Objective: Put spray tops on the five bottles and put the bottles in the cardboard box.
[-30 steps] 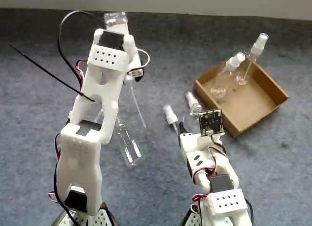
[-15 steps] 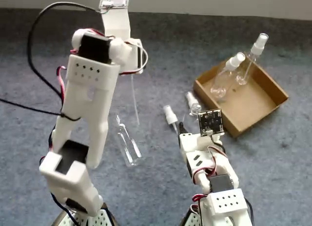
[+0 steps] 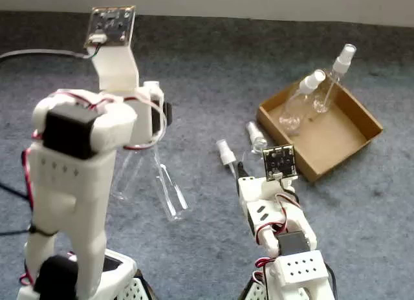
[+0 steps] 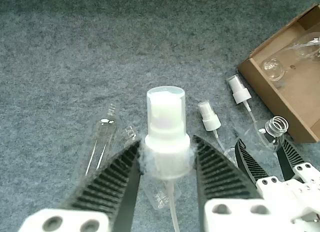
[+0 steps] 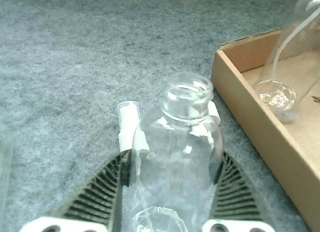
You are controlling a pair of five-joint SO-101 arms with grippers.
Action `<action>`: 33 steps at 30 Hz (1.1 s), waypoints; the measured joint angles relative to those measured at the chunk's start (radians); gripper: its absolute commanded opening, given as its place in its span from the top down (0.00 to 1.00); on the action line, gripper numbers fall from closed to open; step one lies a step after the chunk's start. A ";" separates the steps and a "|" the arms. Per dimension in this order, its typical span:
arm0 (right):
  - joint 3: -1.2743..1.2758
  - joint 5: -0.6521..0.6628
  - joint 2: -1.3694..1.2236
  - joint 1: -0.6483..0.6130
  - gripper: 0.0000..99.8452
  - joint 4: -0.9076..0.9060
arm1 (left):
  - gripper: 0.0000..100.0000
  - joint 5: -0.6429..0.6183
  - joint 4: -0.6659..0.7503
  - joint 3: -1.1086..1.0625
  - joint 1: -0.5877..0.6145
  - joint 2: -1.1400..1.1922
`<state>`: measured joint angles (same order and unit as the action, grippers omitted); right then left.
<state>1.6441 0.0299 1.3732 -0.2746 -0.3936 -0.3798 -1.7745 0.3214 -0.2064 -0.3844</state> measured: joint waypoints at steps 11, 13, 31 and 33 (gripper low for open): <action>-0.009 0.000 0.008 -0.130 0.89 0.000 | 0.91 0.040 0.000 -0.235 0.002 -0.353; -0.009 -0.002 0.044 -0.184 0.89 -0.002 | 0.91 0.089 0.000 -0.273 0.005 -0.420; 0.009 -0.002 0.443 -0.259 0.90 -0.002 | 0.91 0.189 0.351 -0.658 -0.002 -0.795; 0.020 -0.002 0.445 -0.282 0.90 -0.002 | 0.91 0.196 0.454 -0.721 -0.002 -0.819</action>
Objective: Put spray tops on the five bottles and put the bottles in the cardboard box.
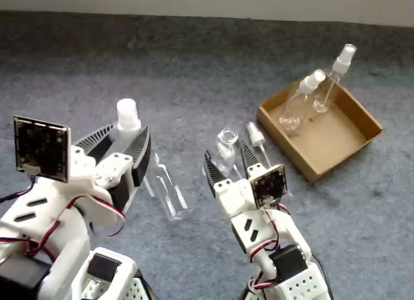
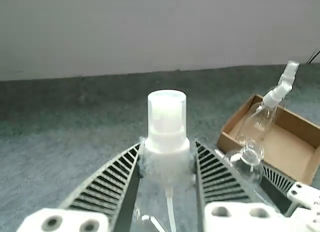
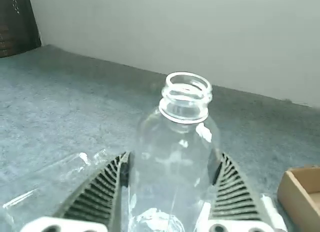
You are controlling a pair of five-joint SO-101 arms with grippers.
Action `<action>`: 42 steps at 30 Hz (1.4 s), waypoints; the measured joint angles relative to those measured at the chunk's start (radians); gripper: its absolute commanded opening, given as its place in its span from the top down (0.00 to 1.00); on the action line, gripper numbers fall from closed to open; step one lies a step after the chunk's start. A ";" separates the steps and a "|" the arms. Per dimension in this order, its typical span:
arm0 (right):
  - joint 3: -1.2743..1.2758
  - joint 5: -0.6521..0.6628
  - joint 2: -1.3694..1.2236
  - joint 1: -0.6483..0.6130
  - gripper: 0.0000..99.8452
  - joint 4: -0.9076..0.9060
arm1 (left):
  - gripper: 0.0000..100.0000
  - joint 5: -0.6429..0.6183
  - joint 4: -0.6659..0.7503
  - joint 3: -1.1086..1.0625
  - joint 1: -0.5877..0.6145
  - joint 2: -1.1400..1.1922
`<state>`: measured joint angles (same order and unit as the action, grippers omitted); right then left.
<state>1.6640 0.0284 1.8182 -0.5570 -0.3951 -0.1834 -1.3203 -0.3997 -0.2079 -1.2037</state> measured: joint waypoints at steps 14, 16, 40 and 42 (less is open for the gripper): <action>0.005 0.193 0.002 -0.054 0.90 0.064 | 0.91 0.121 0.569 -0.244 -0.003 -0.097; 0.005 0.196 0.002 -0.054 0.90 0.041 | 0.91 0.132 0.589 -0.244 -0.032 -0.098; 0.005 0.201 0.002 -0.054 0.90 -0.089 | 0.91 0.135 0.671 -0.144 -0.313 0.169; 0.005 0.201 0.002 -0.054 0.90 -0.091 | 0.91 0.135 0.663 -0.144 -0.315 0.160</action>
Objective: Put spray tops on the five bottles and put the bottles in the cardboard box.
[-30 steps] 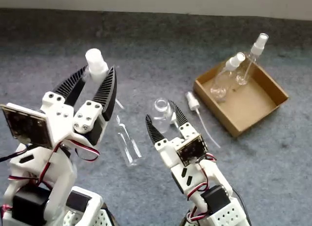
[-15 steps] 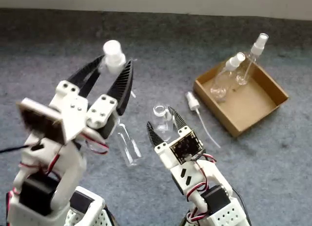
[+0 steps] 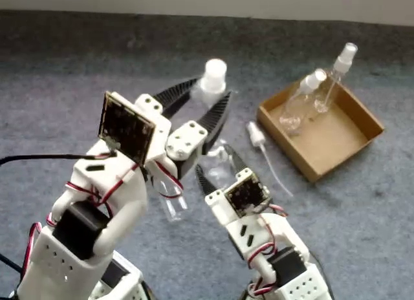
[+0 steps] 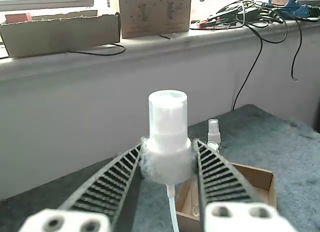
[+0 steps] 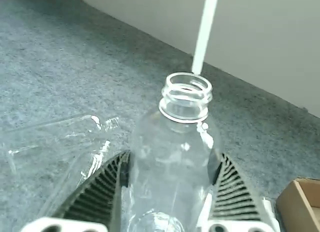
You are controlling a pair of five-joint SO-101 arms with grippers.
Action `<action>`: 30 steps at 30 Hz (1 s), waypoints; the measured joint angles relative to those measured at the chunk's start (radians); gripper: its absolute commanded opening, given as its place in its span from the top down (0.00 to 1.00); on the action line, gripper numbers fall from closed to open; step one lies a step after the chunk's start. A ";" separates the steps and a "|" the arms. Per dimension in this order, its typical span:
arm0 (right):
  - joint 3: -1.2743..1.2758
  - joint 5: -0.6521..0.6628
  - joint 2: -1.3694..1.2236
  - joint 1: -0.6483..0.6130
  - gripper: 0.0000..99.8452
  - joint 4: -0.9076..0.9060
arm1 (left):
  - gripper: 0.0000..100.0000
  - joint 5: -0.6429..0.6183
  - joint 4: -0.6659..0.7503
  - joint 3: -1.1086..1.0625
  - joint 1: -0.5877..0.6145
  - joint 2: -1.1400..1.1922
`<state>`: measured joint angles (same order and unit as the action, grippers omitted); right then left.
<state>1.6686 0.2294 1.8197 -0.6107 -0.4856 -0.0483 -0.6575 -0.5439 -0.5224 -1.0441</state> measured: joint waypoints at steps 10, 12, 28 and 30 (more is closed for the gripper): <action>0.000 0.000 0.000 0.000 0.90 0.000 | 0.91 0.000 -0.072 -0.109 -0.002 -0.282; 0.000 0.000 0.000 0.000 0.90 0.000 | 0.91 0.000 -0.103 -0.132 0.012 -0.319; 0.000 0.000 0.000 0.000 0.90 -0.002 | 0.91 0.000 -0.124 -0.255 0.301 -0.496; 0.000 0.000 0.000 0.000 0.90 -0.002 | 0.91 0.000 -0.124 -0.255 0.264 -0.497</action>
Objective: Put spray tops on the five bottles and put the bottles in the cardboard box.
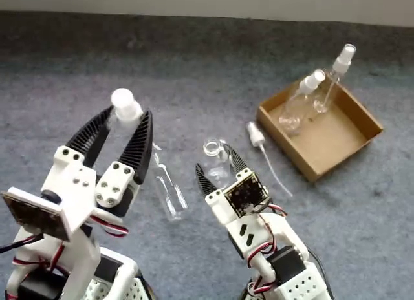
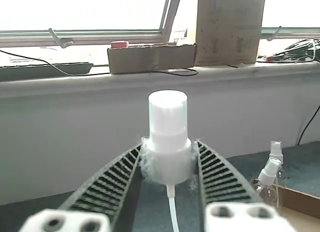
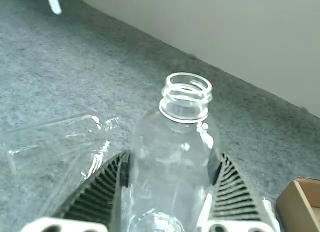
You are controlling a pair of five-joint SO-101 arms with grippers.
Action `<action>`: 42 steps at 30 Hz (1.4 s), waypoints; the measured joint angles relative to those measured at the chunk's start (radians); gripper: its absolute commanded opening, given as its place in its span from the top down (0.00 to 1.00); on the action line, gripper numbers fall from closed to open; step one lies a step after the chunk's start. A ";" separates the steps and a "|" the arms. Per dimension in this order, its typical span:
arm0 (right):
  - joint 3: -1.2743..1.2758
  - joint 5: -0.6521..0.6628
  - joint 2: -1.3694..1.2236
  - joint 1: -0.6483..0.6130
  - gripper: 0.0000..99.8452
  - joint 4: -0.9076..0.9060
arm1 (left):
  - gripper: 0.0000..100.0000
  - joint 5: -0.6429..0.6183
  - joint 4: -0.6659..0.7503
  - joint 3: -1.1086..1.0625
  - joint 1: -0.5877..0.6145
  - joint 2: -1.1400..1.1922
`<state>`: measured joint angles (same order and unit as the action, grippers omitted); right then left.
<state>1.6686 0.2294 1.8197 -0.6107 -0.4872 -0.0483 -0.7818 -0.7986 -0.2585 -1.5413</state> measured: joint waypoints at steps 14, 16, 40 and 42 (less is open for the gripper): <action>0.000 0.000 0.000 0.000 0.90 0.000 | 0.91 0.000 0.396 -0.129 -0.118 0.166; 0.000 0.000 0.000 0.000 0.90 0.000 | 0.91 0.000 0.407 -0.133 -0.166 0.172; 0.000 0.000 0.000 0.000 0.90 0.000 | 0.91 0.000 0.414 -0.287 -0.250 0.181; 0.000 0.000 0.000 0.000 0.90 0.000 | 0.91 0.000 0.414 -0.310 -0.255 0.181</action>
<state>1.6686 0.2294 1.8197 -0.6107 -0.4872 -0.0483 -0.3675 -1.1086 -0.5132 -1.3602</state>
